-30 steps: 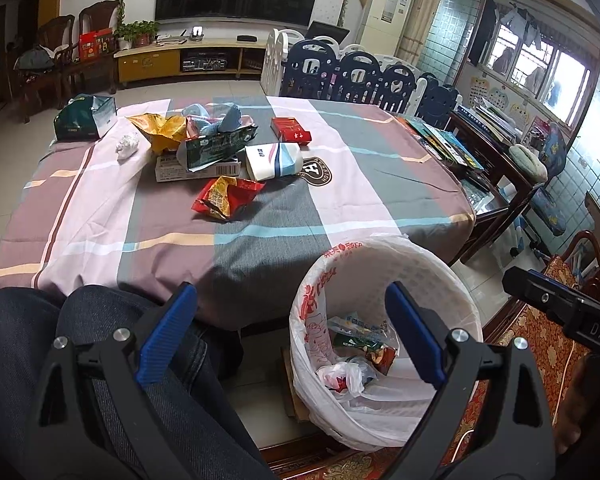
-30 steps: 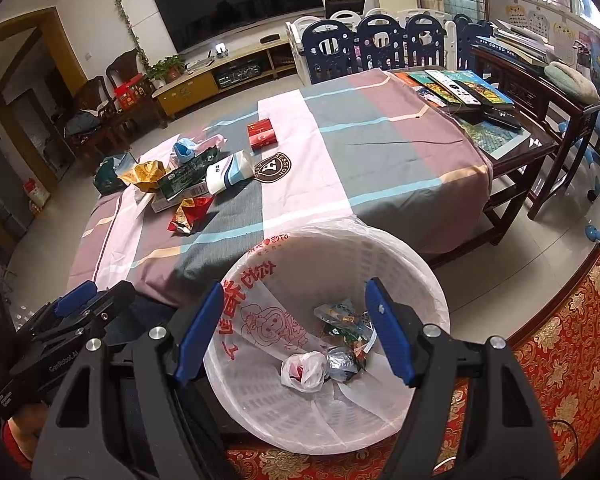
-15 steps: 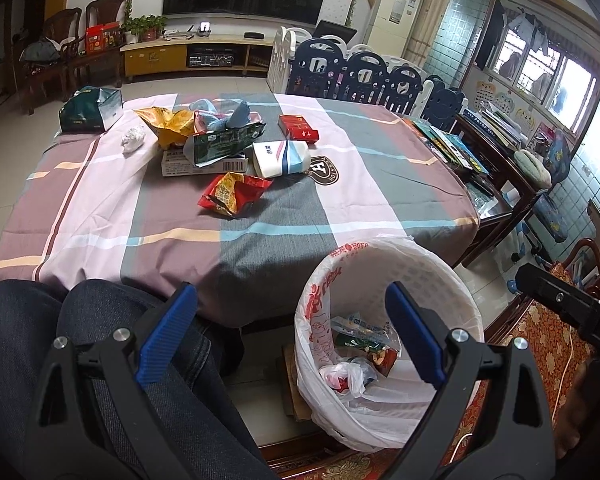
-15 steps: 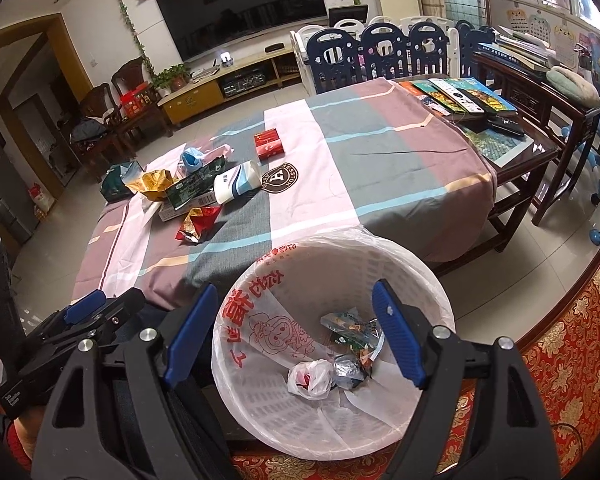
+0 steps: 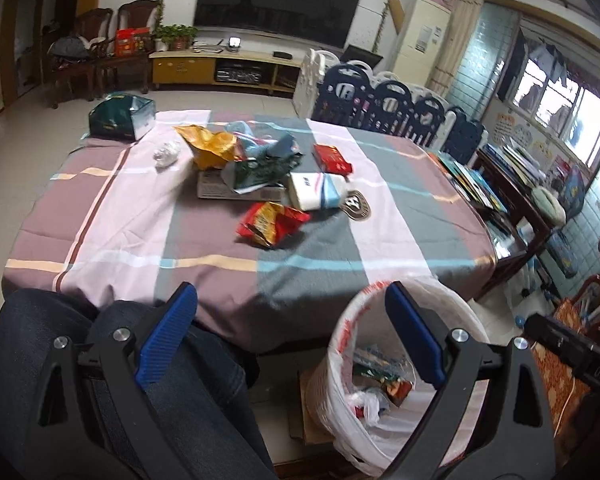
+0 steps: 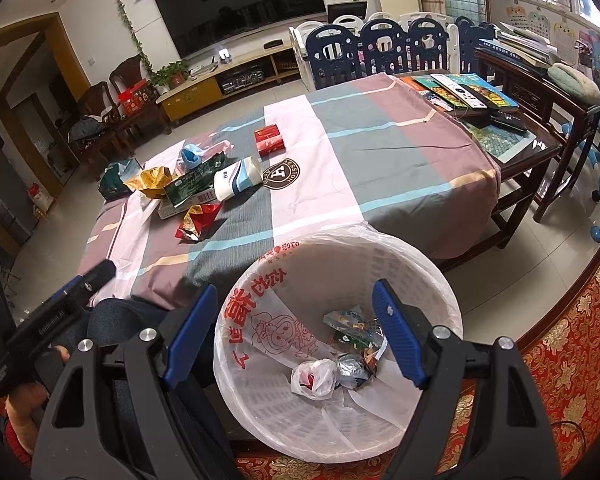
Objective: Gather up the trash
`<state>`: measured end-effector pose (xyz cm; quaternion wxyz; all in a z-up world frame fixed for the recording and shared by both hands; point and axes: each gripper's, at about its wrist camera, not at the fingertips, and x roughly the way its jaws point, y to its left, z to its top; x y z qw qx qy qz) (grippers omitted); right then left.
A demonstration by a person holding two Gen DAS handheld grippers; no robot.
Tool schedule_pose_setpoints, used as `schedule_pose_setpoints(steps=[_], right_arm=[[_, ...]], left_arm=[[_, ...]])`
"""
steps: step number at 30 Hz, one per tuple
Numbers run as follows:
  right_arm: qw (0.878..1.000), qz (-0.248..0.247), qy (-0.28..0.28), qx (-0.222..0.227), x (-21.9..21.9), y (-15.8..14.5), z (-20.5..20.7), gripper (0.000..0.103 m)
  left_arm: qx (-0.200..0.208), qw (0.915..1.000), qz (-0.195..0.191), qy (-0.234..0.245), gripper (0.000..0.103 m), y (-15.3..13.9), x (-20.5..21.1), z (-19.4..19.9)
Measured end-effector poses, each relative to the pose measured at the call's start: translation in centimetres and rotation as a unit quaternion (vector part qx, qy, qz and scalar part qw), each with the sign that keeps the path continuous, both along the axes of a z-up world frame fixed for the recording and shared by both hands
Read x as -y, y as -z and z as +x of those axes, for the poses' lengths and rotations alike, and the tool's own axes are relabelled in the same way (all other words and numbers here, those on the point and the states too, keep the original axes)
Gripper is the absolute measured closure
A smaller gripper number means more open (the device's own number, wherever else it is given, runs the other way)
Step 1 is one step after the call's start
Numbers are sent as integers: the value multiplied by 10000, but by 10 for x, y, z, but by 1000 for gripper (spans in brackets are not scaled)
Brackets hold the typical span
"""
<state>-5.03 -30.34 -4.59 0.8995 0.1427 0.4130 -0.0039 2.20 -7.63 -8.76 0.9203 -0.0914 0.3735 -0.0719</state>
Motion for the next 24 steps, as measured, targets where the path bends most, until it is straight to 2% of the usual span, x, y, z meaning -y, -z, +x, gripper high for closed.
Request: schedule_pose_setpoints(steps=[7,13,17,20,22,24], right_arm=[[9999,-4,-105,-113,-25,12,35,25],[9989,435,-146,-89,-67,24,98,25],[9994,189,-286,-54,-114,35,153,25],[9991,17,-395,-145,-143,50,194,25],[9986,81,-366,-376,-159,70,224,25],[9972,268,-179,-671,-166,93,248,25]], left_arm=[[101,9982,7,-586,9,-1,-45,28],[17,9948,-33,-1022,8,8,-94,64],[-105,9926,39,-1209,8,20,-132,90],[-132,9911,174,-1316,8,27,-160,107],[-235,9882,281,-1487,8,32,-177,117],[-265,9850,199,-1691,8,40,-196,121]])
